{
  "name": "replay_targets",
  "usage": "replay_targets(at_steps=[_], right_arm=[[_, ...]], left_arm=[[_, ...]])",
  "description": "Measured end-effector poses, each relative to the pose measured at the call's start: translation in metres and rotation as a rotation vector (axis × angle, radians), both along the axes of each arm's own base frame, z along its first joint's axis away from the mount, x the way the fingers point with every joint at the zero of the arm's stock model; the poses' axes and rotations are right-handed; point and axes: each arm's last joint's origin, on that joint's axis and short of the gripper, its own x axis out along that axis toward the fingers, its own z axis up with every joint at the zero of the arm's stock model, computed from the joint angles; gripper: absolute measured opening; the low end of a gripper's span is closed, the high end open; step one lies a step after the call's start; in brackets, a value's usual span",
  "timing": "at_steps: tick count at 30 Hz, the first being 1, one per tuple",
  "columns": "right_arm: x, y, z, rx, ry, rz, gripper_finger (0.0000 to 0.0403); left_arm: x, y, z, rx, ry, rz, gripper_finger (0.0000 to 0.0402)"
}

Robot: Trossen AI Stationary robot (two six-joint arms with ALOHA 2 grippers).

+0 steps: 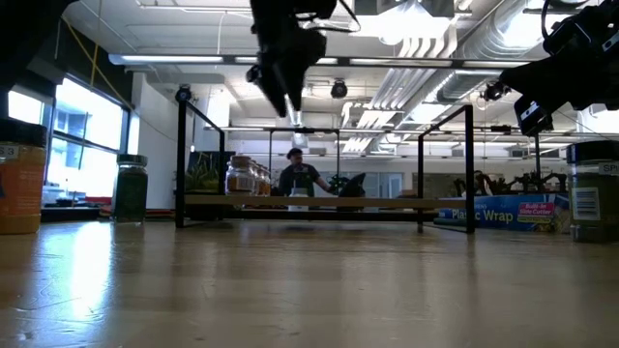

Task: Shelf spices
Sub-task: Adjust the brown seasoning bottle on the shelf

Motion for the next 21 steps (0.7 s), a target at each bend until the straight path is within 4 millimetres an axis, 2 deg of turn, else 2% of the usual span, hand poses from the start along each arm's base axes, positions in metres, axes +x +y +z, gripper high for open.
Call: replay_targets(at_steps=[4,10,15,21], right_arm=[[0.0,0.0,0.0,0.0,0.0,0.0,0.0],[0.0,0.0,0.0,0.0,0.0,-0.001,0.0],[0.0,0.0,0.0,0.0,0.0,0.0,0.0],[0.0,0.0,0.0,0.0,0.0,0.0,0.0]], left_arm=[[0.011,0.018,-0.006,-0.013,-0.097,0.041,0.0205],[0.018,0.051,-0.041,0.026,0.005,0.074,0.0163],[0.022,0.07,-0.07,0.051,0.098,0.071,0.0135],[0.02,0.083,-0.079,0.092,0.135,0.081,0.0118]])
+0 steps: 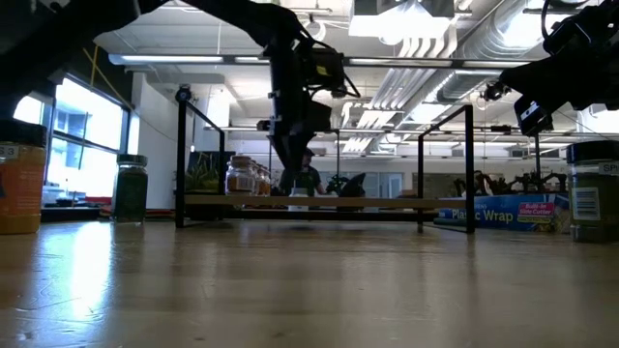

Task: Shelf spices
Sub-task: Adjust the brown seasoning bottle on the shelf, then put the black seasoning bottle on the shelf

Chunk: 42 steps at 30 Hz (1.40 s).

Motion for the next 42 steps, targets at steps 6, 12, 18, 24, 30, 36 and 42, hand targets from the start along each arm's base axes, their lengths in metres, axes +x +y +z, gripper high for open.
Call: replay_targets(at_steps=[6,12,18,24,30,36,42], right_arm=[[0.0,0.0,0.0,0.0,0.0,0.0,0.0],[0.0,0.0,0.0,0.0,0.0,0.0,0.0],[0.0,0.0,0.0,0.0,0.0,0.0,0.0],[0.0,0.0,0.0,0.0,0.0,0.0,0.0],[0.0,0.0,0.0,0.0,0.0,0.0,0.0],[0.0,0.0,0.0,0.0,0.0,0.0,0.0],[0.0,0.0,0.0,0.0,0.0,0.0,0.0]], left_arm=[[-0.006,0.012,0.0,0.035,0.023,0.005,0.0115],[-0.011,0.023,0.0,0.028,0.027,0.019,0.0115],[-0.02,0.032,-0.004,0.01,0.067,0.016,0.0115],[-0.027,0.035,-0.011,-0.02,0.105,0.021,0.0115],[-0.027,0.035,-0.009,0.02,0.128,0.015,0.0115],[-0.027,0.025,0.007,0.05,0.096,-0.01,0.0115],[-0.024,-0.004,0.033,0.003,-0.001,-0.094,0.0115]])
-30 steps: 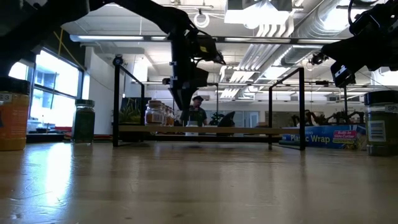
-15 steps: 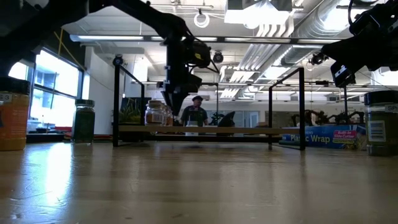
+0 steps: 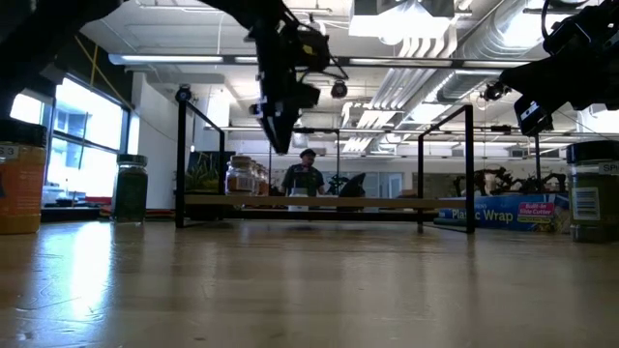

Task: Shelf spices
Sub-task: Put the black seasoning bottle on the shelf

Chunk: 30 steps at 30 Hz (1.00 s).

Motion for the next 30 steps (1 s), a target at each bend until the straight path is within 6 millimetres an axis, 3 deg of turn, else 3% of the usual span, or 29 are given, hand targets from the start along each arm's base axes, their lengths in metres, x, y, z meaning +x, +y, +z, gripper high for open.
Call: replay_targets(at_steps=[3,7,13,18,24,30], right_arm=[[0.0,0.0,0.0,0.0,0.0,0.0,0.0],[0.0,0.0,0.0,0.0,-0.001,0.0,0.0],[0.0,0.0,0.0,0.0,-0.001,0.0,0.0],[0.0,0.0,0.0,0.0,0.0,0.0,0.0],[0.0,0.0,0.0,0.0,0.0,0.0,0.0],[0.0,0.0,0.0,0.0,0.0,0.0,0.0]], left_arm=[[0.007,-0.018,0.005,-0.108,-0.064,-0.104,0.0115],[0.014,-0.037,-0.005,-0.144,-0.021,-0.201,0.0115],[0.007,-0.037,-0.031,-0.106,0.091,-0.153,0.0115],[0.002,-0.032,-0.041,-0.112,0.114,-0.126,0.0115],[0.004,-0.031,-0.035,-0.092,0.067,-0.098,0.0115],[0.011,-0.036,-0.013,-0.064,-0.029,-0.065,0.0115]])
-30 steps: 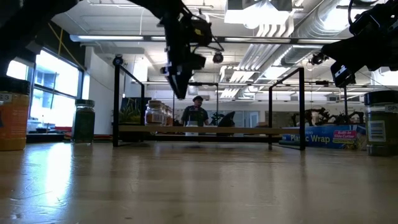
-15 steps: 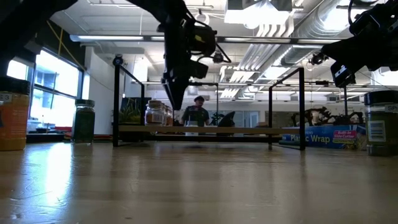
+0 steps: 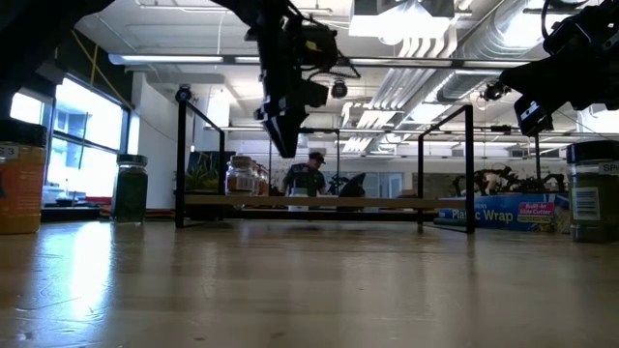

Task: Shelf spices
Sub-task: Put the black seasoning bottle on the shelf

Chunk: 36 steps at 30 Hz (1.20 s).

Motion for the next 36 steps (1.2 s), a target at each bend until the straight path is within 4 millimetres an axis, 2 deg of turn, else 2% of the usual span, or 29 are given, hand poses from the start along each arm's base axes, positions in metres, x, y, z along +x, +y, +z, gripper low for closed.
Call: replay_targets(at_steps=[5,10,17,22,25,28,31,34,36], right_arm=[[0.0,0.0,0.0,0.0,0.0,0.0,0.0],[0.0,0.0,0.0,0.0,0.001,0.0,0.0],[0.0,0.0,0.0,0.0,0.001,0.0,0.0],[0.0,0.0,0.0,0.0,-0.003,-0.001,0.0],[0.0,0.0,0.001,0.007,-0.008,0.0,0.0],[-0.001,0.0,0.011,0.222,-0.107,0.011,0.0],[-0.004,-0.002,0.027,0.458,-0.261,0.018,0.0],[-0.008,-0.005,0.039,0.574,-0.402,-0.017,0.0],[-0.01,-0.005,0.05,0.592,-0.43,-0.015,0.0]], left_arm=[[0.004,-0.017,0.034,0.031,-0.152,0.026,0.0115],[-0.003,-0.048,0.087,0.059,-0.408,0.057,0.0115],[-0.033,-0.095,0.163,0.101,-0.793,0.103,0.0115],[-0.065,-0.123,0.2,0.096,-0.974,0.222,0.0115],[-0.084,-0.138,0.215,0.119,-1.04,0.293,0.0115],[-0.1,-0.154,0.221,0.096,-1.057,0.315,0.0115],[-0.118,-0.17,0.22,0.032,-1.017,0.361,0.0115],[-0.135,-0.185,0.211,-0.022,-0.928,0.434,0.0115],[-0.146,-0.193,0.202,-0.038,-0.841,0.477,0.0115]])
